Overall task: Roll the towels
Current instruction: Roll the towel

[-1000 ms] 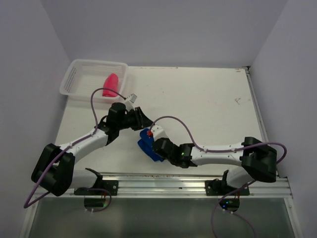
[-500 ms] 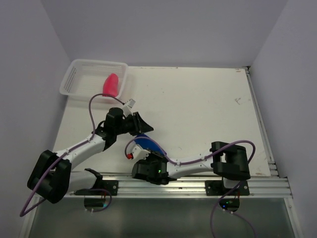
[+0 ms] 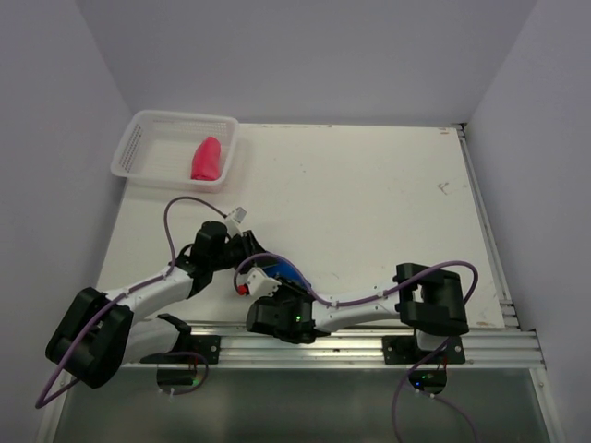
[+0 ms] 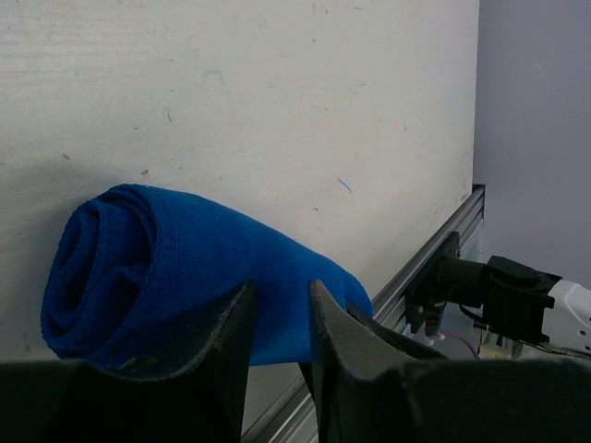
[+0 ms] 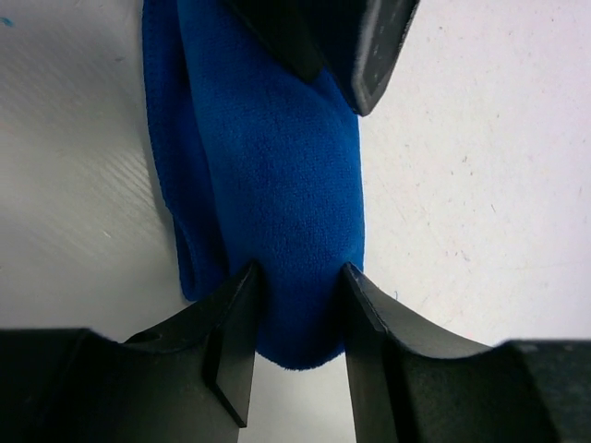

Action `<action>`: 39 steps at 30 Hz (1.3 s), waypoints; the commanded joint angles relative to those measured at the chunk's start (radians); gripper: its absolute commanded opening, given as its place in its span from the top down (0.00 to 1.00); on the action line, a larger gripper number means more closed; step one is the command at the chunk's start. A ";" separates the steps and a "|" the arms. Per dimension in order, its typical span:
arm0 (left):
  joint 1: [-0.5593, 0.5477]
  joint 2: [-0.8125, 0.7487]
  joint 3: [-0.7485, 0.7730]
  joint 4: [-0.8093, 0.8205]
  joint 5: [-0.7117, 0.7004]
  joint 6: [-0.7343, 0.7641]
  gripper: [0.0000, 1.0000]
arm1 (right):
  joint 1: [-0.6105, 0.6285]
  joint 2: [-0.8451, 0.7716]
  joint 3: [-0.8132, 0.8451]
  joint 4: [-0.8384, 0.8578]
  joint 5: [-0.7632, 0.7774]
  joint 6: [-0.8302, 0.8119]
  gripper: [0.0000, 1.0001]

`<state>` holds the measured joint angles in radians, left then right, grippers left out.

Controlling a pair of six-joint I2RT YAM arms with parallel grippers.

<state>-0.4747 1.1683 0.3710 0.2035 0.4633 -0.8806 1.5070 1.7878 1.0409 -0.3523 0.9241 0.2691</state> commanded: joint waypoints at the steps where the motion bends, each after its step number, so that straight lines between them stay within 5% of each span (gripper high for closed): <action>1: -0.010 -0.009 -0.035 0.037 -0.026 -0.008 0.66 | -0.001 -0.073 -0.007 0.010 -0.022 0.048 0.58; 9: -0.010 -0.009 -0.073 0.043 -0.038 -0.004 0.67 | -0.027 -0.174 -0.041 0.042 -0.093 0.078 0.42; 18: -0.010 -0.045 -0.106 0.030 -0.046 -0.004 0.67 | -0.252 -0.448 -0.238 0.280 -0.577 0.234 0.37; 23: -0.010 -0.061 -0.116 0.017 -0.048 -0.003 0.67 | -0.350 -0.455 -0.292 0.332 -0.744 0.292 0.34; 39: -0.010 -0.157 -0.126 -0.102 -0.092 0.015 0.67 | -0.376 -0.390 -0.386 0.417 -0.801 0.357 0.28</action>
<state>-0.4801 1.0248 0.2642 0.1806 0.4091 -0.8799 1.1374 1.3769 0.6613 -0.0017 0.1436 0.6003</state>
